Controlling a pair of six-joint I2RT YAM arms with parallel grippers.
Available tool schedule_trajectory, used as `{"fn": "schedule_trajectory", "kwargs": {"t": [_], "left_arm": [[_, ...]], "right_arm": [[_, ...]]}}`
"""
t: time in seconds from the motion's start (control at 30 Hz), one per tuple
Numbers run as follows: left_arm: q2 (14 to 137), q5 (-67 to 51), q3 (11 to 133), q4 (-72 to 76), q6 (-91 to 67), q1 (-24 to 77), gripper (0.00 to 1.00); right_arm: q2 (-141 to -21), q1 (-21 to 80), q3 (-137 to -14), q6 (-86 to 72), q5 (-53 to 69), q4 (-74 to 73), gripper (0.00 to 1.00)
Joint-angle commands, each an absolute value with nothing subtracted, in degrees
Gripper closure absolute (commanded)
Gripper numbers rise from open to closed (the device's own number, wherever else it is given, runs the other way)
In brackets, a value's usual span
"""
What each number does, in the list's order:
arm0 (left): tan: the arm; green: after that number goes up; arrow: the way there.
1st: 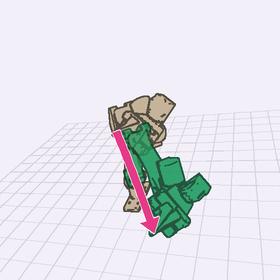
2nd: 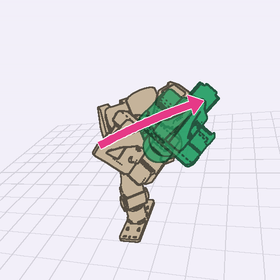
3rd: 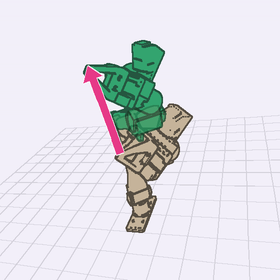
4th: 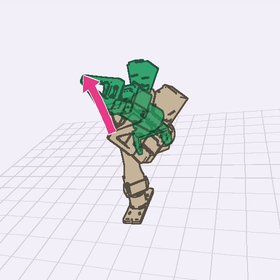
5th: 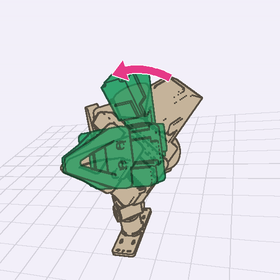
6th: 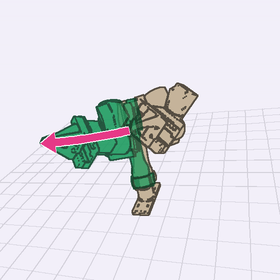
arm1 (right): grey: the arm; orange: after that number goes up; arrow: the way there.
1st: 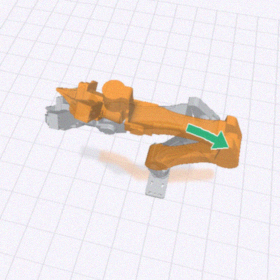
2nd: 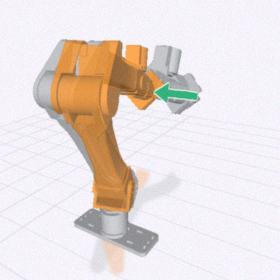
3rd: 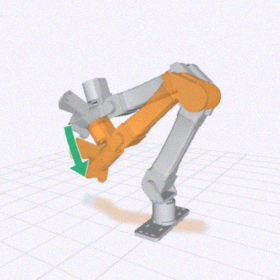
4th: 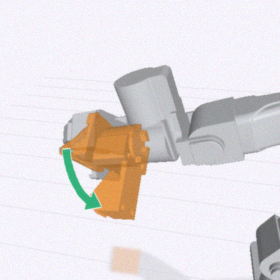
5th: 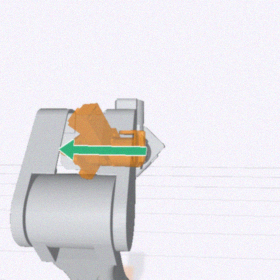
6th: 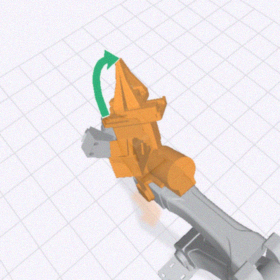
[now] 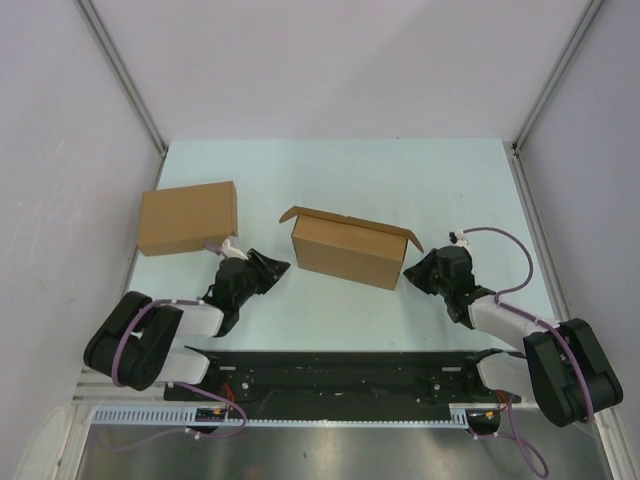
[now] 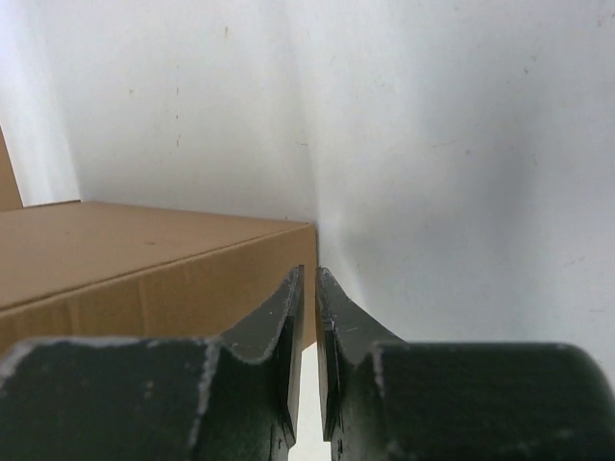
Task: Fold the paper box
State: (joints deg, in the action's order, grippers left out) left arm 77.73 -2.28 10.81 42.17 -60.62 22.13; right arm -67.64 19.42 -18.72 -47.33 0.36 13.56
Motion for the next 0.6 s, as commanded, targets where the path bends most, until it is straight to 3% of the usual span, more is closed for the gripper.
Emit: {"fn": "schedule_trajectory", "kwargs": {"t": [0.0,0.07,0.2,0.3,0.57], "left_arm": [[74.36,2.28,11.24,37.30,-61.61,22.59,0.52],[70.33,6.65,11.95,32.81,-61.44,22.50,0.49],[62.68,16.07,15.45,17.00,-61.87,22.59,0.42],[59.16,21.68,19.14,8.37,-61.09,22.33,0.35],[54.94,24.79,26.01,-5.88,-57.83,18.11,0.27]], "right_arm": [[-65.58,18.72,-22.41,-43.95,-0.35,10.48,0.82],[-59.37,18.46,-25.30,-42.20,-6.29,1.97,0.79],[-47.74,16.62,-32.32,-37.80,-16.59,-12.46,0.57],[-43.78,16.17,-39.89,-32.46,-22.14,-19.59,0.49],[-38.67,17.84,-45.26,-17.94,-8.57,-18.01,0.41]]}}
